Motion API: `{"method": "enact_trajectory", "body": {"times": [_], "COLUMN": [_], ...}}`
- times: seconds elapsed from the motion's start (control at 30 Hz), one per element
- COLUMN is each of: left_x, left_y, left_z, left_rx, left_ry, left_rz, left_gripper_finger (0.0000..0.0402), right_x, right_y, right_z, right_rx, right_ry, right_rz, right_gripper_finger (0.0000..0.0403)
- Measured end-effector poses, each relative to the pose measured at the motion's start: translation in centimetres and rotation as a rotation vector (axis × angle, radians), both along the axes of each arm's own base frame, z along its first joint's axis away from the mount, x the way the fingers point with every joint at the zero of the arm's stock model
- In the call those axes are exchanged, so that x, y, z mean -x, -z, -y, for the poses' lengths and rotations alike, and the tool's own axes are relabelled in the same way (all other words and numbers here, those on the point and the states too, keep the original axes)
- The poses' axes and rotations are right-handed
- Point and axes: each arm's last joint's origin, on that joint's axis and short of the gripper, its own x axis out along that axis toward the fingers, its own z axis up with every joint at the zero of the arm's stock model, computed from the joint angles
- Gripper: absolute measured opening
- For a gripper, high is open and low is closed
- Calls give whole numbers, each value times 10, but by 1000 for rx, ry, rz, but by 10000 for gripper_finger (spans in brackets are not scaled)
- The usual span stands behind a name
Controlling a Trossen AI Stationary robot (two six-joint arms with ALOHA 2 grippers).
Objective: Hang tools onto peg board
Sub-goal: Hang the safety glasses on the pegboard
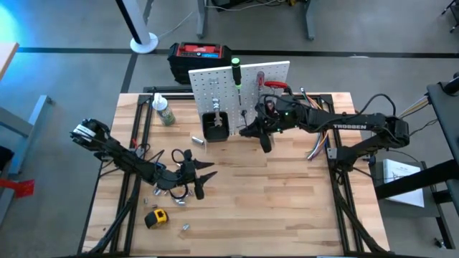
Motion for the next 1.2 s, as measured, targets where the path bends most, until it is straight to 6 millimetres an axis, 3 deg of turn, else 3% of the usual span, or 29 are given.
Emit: {"method": "enact_trajectory", "body": {"times": [0.33, 0.83, 1.2], "left_x": [0, 0, 1], "left_y": [0, 0, 3], "left_z": [0, 0, 0], "left_rx": [1, 3, 11], "left_ry": [0, 0, -3], "left_rz": [3, 4, -22], "left_gripper_finger": [151, 151, 151], "right_x": [0, -22, -17], "right_y": [1, 32, 24], "right_z": [1, 7, 5], "right_rx": [-56, -56, -57], "right_ry": [23, 46, 211], "right_rz": [-15, -87, -74], "right_gripper_finger": [0, 1, 121]}}
